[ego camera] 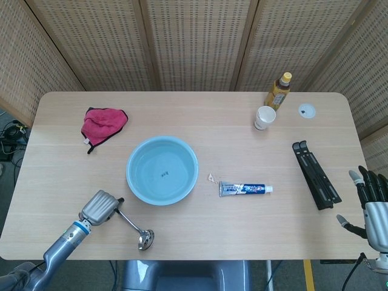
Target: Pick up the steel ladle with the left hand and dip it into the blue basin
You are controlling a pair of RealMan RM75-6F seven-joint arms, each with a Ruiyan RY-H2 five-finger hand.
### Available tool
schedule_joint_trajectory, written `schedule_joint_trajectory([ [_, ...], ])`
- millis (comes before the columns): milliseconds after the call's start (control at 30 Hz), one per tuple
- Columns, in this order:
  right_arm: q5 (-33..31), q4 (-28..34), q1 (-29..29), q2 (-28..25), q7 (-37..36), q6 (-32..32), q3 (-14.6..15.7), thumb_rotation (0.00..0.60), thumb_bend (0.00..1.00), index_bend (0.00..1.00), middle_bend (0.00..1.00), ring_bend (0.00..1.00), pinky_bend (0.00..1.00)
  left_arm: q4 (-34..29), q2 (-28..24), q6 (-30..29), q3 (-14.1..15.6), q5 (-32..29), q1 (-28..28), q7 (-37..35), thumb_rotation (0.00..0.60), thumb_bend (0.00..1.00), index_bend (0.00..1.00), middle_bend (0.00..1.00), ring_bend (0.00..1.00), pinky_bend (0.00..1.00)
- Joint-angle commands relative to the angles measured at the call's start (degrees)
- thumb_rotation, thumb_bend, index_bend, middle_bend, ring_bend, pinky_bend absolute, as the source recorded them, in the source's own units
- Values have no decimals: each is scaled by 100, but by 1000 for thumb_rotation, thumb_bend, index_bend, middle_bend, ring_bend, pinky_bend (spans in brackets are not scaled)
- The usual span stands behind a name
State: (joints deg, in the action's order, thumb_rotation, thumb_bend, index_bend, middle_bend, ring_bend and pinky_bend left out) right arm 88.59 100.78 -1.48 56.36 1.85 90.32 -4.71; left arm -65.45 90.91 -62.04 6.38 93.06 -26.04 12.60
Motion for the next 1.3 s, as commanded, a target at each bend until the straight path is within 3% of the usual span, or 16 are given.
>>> schedule_joint_trajectory([
  [33,8,1,1,-4,-13,1,4,600,0,0,0,0,0,-304,-254,-112,9,52,-4,2,600,581,686,990,956,1000],
  [600,22,20,11,-19,-58,29,2,600,0,0,0,0,0,-1910,-1464,-199,-140,112,-240,-275,600,707,746,945,907,1000],
  [767,18,19,15,-29,-82,34,0,600,0,0,0,0,0,-2452,-1769,-90,-362,-73,-393,-381,600,710,750,944,907,1000],
  [900,27,31,11,-31,-86,28,3,600,0,0,0,0,0,-2883,-2005,302,-636,-493,-637,-371,600,713,750,944,907,1000],
  [1133,7,28,-9,-27,-79,-11,-3,600,0,0,0,0,0,-3240,-2038,971,-1331,-1887,-1196,775,600,721,750,943,907,1000],
  [1300,-67,28,-28,-52,-207,-51,-35,600,0,0,0,0,0,-3096,-1859,1212,-1613,-3023,-1595,1574,600,724,749,943,907,1000],
])
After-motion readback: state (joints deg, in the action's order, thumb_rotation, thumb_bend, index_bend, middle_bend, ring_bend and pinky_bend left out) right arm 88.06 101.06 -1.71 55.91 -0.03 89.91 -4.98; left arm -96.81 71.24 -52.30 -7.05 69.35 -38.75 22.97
